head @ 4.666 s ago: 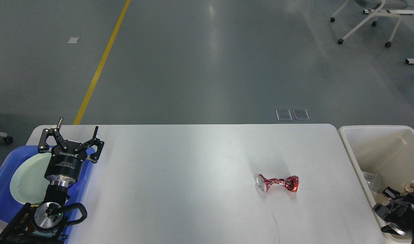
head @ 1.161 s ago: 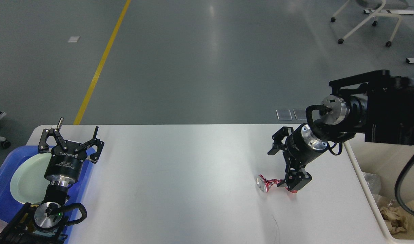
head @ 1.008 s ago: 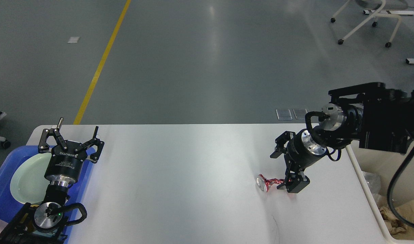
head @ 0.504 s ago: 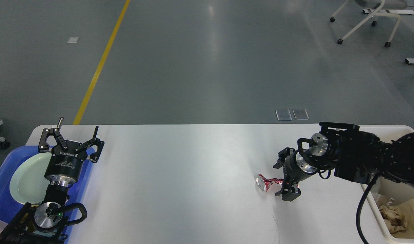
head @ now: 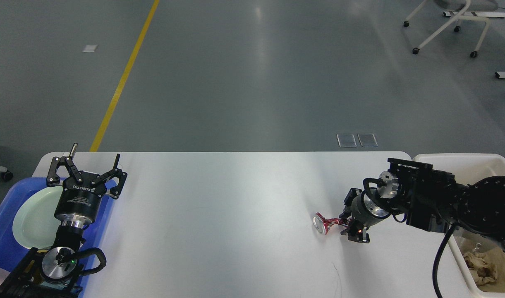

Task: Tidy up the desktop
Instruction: 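Lower the right gripper onto the red crushed can and grasp, then lift the red can and carry it into the white bin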

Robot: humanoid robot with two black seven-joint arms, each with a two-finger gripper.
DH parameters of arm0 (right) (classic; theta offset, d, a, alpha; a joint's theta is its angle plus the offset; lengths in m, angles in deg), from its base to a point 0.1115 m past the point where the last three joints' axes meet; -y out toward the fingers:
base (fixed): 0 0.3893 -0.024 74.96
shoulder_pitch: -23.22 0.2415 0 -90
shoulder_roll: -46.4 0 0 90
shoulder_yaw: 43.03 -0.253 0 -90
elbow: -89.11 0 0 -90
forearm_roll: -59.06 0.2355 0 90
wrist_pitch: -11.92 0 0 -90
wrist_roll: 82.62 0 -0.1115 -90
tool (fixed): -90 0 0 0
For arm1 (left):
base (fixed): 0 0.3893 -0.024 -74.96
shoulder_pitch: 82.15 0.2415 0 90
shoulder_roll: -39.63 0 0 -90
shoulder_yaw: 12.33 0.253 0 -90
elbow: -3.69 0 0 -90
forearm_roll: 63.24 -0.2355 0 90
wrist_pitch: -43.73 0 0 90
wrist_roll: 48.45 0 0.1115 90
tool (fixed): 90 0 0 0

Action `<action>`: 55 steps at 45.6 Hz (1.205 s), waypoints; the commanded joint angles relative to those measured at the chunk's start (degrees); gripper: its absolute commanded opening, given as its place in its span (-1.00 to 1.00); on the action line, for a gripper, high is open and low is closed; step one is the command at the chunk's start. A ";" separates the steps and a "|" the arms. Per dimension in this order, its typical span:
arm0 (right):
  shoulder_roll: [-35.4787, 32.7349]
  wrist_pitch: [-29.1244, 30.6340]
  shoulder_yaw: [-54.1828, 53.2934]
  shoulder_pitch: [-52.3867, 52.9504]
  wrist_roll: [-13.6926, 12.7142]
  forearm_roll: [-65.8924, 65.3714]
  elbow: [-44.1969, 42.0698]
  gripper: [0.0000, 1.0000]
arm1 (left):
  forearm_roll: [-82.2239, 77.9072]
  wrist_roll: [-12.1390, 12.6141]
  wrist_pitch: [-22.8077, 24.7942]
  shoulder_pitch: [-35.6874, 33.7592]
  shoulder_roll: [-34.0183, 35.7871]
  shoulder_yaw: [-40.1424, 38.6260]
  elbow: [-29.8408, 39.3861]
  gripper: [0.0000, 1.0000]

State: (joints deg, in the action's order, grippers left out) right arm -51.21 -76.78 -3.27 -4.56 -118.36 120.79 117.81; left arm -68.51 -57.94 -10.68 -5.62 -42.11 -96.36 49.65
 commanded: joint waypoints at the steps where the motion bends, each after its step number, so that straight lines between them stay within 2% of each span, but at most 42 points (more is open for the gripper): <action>1: -0.04 -0.08 0.05 -0.08 0.06 -0.03 -0.14 -0.67 | 0.00 0.00 0.00 0.02 0.00 0.00 -0.09 0.93; 9: -0.04 -0.17 0.05 -0.08 0.06 -0.03 -0.14 -0.95 | 0.00 0.00 0.00 -0.07 0.00 0.00 0.00 0.93; 23: 0.05 0.45 -0.03 1.50 -0.02 -0.21 1.18 -1.00 | 0.00 0.00 0.00 -0.07 0.00 0.00 -0.09 0.93; 36: -5.92 1.50 0.14 7.21 -0.02 -2.05 10.92 -1.00 | 0.00 0.00 0.00 -0.07 0.00 0.00 -0.09 0.93; 47: -13.22 10.46 1.28 18.10 0.06 -21.37 23.67 -1.00 | 0.00 0.00 0.00 -0.07 0.00 0.00 0.00 0.93; 55: -14.98 19.25 6.46 27.07 0.94 -32.90 30.00 -1.00 | 0.00 0.00 0.00 -0.07 0.00 0.00 0.00 0.93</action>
State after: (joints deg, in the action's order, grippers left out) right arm -65.41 -62.44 0.04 17.40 -118.22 94.26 144.44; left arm -68.51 -57.95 -10.68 -5.70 -42.11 -96.36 49.65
